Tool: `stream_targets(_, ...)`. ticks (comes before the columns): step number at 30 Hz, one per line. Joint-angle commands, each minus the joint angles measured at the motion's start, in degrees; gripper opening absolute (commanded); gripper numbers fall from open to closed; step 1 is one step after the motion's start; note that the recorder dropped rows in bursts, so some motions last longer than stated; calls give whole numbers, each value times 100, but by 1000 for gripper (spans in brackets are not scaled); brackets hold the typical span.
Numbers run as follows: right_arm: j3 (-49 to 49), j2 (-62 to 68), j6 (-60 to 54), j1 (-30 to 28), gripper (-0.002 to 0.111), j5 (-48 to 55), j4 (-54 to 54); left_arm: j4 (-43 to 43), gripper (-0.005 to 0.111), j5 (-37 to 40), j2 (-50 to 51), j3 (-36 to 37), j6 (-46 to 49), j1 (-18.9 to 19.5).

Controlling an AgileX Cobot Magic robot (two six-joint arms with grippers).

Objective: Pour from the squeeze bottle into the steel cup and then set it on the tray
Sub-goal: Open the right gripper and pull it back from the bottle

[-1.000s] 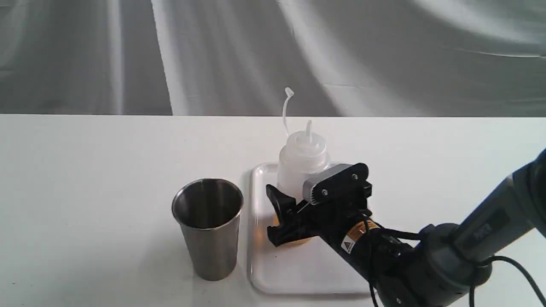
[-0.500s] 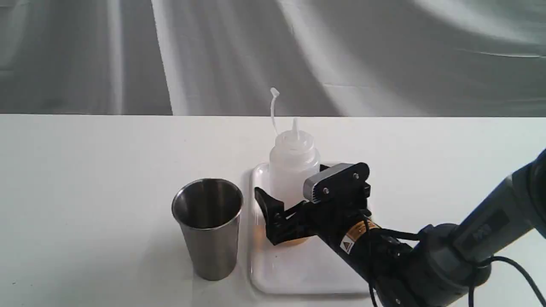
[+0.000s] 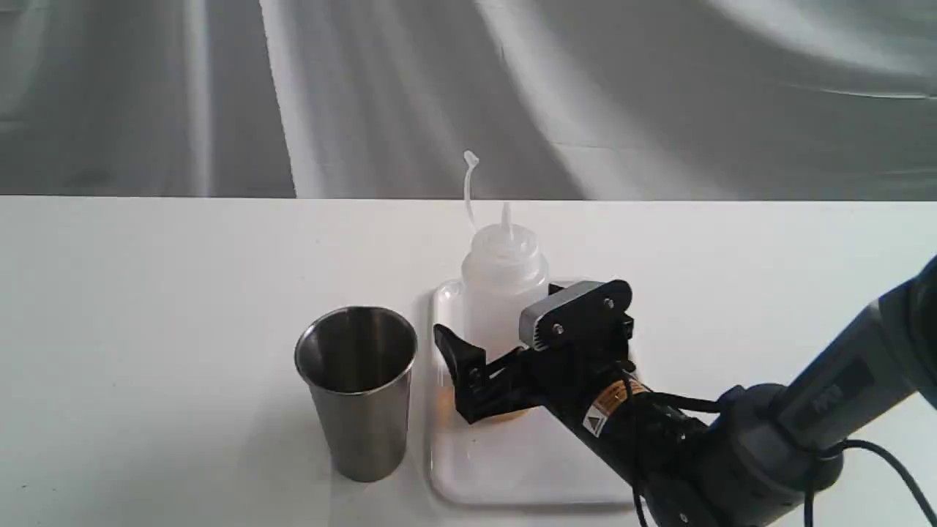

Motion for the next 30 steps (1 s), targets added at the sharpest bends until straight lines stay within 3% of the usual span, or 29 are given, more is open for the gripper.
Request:
stream_targets(1, 73, -27, 16, -40, 105, 122, -112, -4, 0, -42, -15, 25, 0, -46)
stream_targets(18, 1057, -837, 5, -40, 105, 44, -44, -4, 0, -42, -15, 25, 0, -46)
stream_targets(30, 1977, -2075, 249, -40, 105, 413, -213, -4, 0, -42, -15, 25, -13, -46)
